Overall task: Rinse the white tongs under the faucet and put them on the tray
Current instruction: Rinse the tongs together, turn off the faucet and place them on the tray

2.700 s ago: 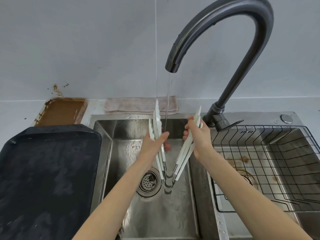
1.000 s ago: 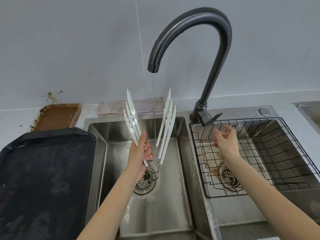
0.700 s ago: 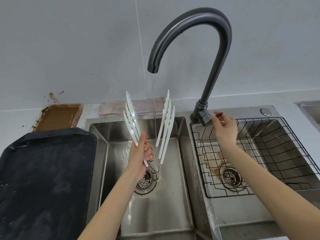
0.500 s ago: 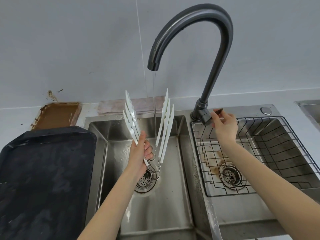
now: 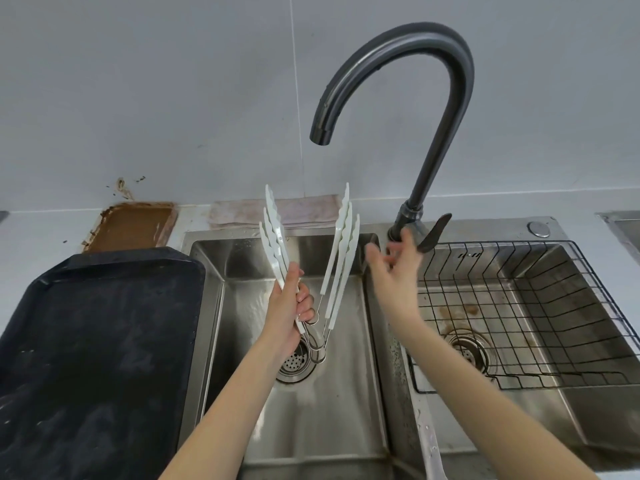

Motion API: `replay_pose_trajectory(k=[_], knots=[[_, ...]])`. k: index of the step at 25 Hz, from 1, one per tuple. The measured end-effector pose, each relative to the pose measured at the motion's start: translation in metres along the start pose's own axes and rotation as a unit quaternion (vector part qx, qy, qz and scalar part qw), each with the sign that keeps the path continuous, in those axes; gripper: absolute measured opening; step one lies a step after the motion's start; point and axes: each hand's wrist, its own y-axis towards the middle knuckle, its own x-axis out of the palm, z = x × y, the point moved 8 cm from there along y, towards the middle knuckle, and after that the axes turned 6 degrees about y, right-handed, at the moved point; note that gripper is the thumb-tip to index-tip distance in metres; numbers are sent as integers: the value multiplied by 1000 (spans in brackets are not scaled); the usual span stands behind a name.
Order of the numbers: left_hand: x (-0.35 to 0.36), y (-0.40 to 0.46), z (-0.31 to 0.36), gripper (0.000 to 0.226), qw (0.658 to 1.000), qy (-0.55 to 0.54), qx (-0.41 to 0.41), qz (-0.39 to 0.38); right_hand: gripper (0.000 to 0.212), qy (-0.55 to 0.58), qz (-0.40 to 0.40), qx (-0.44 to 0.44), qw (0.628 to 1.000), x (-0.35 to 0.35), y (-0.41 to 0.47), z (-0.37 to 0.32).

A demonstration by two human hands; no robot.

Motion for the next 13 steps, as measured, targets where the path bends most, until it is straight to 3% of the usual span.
replay_pose_trajectory(k=[2, 3, 6, 10, 13], knots=[[-1, -2, 0, 25, 1000, 8, 4, -3, 79, 53, -111, 106, 987, 39, -23, 20], [-1, -4, 0, 26, 1000, 14, 6, -7, 72, 70, -146, 138, 977, 51, -29, 27], [-2, -6, -1, 27, 999, 32, 2, -11, 10, 91, -169, 158, 969, 66, -30, 33], [-9, -3, -18, 28, 997, 49, -66, -5, 24, 70, -176, 218, 957, 69, -32, 50], [-8, -4, -19, 22, 996, 75, -36, -34, 21, 51, -184, 179, 965, 65, -34, 53]])
